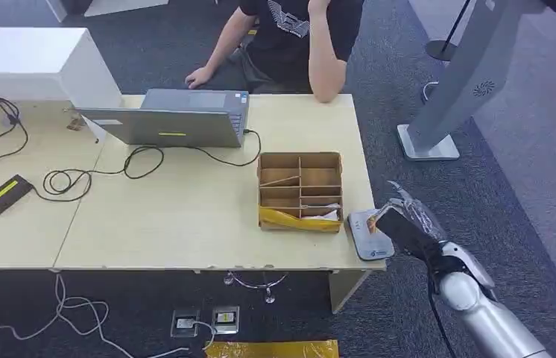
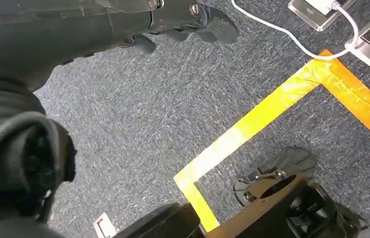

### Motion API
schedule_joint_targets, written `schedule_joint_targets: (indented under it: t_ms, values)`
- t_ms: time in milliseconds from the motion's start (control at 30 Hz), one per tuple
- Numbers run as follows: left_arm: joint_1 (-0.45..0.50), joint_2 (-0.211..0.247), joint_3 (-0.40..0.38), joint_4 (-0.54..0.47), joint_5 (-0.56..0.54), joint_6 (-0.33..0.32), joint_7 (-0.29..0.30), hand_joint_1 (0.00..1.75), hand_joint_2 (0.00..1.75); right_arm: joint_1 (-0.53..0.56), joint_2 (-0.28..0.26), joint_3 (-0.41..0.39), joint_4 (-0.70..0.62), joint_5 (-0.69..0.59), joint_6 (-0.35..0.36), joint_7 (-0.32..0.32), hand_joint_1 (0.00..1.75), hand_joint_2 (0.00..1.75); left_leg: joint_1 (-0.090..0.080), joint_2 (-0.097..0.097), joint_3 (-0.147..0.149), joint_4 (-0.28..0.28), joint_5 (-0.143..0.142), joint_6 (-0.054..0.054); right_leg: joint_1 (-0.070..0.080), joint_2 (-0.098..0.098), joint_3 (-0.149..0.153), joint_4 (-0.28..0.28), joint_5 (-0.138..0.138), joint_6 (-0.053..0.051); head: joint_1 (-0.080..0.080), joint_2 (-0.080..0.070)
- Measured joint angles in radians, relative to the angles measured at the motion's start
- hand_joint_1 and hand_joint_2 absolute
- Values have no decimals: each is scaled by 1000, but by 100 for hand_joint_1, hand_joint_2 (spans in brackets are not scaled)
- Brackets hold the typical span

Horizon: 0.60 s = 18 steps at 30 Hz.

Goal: Pass the card to the sensor for recognition and then transmit it.

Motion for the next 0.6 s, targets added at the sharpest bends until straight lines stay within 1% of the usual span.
schedule_joint_targets:
  t_ms: [133,333,500,600]
  values:
    - [1,0,0,0,13,0,0,0,0,-8,3,0,-8,-14,16,-3,175,175,0,0,0,0,0,0,0,0,0,0,0,0,0,0]
    - [1,0,0,0,15,0,0,0,0,-41,11,-1,-7,-12,32,-26,175,175,0,0,0,0,0,0,0,0,0,0,0,0,0,0]
    - [1,-2,0,0,0,-2,0,0,0,-107,21,-7,-7,50,17,-29,175,175,0,0,-1,0,0,0,0,0,0,1,0,0,1,0]
    - [-3,-6,0,0,-13,-5,0,0,0,-165,47,-5,-8,110,10,-12,175,175,0,0,0,0,0,0,0,0,0,1,0,0,1,0]
